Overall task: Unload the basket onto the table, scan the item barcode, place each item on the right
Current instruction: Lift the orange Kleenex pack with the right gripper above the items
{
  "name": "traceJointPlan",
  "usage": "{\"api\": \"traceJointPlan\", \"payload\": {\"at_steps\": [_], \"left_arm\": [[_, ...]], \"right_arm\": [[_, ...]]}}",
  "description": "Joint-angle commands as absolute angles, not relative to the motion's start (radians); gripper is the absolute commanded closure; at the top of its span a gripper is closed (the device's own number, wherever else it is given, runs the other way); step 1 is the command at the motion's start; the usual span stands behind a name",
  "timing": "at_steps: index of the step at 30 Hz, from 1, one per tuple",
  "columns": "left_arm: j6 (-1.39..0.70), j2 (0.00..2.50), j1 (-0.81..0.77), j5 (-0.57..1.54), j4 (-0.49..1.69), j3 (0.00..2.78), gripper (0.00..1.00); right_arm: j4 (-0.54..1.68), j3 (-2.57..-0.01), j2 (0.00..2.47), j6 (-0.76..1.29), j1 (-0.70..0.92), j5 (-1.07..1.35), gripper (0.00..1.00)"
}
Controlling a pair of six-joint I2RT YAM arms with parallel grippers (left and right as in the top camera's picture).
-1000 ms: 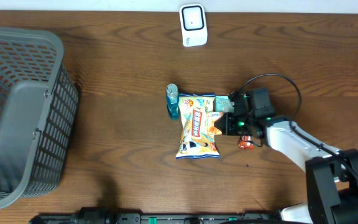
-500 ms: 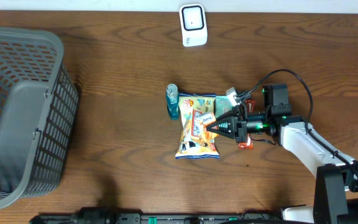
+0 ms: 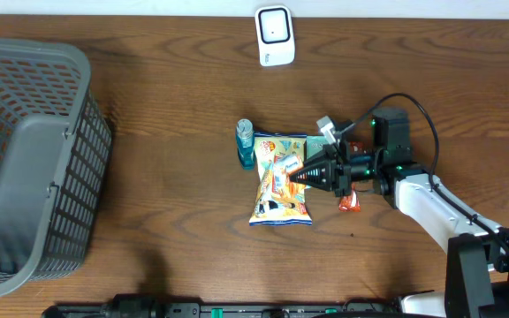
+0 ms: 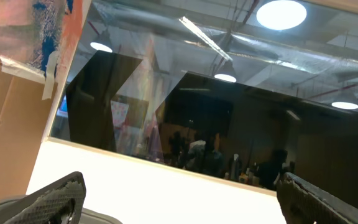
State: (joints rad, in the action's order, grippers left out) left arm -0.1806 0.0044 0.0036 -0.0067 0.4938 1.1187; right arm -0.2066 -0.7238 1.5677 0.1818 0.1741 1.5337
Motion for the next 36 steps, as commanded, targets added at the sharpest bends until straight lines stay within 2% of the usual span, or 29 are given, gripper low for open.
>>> {"api": "traceJointPlan", "payload": {"at_steps": [1,8,12,21,32,36], "left_arm": [[-0.181,0.004,-0.001,-0.019,0.493,1.116,0.02],[-0.181,0.004,-0.001,-0.019,0.479,1.084,0.02],[-0.181,0.004,-0.001,-0.019,0.437,1.023,0.02],[-0.217,0.003,-0.001,0.03,0.368,0.865,0.02],[-0.318,0.006,-0.001,0.028,0.356,0.645,0.02],[-0.323,0.006,-0.001,0.089,0.308,0.531,0.02]], "right_arm": [[-0.322,-0.726,1.555,0.582,0.179,1.562,0.99],[-0.671,-0.726,1.504,0.915,0.189,1.561,0.99],[-0.735,-0.725,1.454,1.018,0.207,1.561,0.99],[-0.734,-0.725,1.361,1.025,0.228,1.561,0.99],[-0.735,-0.725,1.359,1.016,0.228,1.536,0.99],[-0.734,-0.725,1.359,1.016,0.228,1.544,0.99]]}}
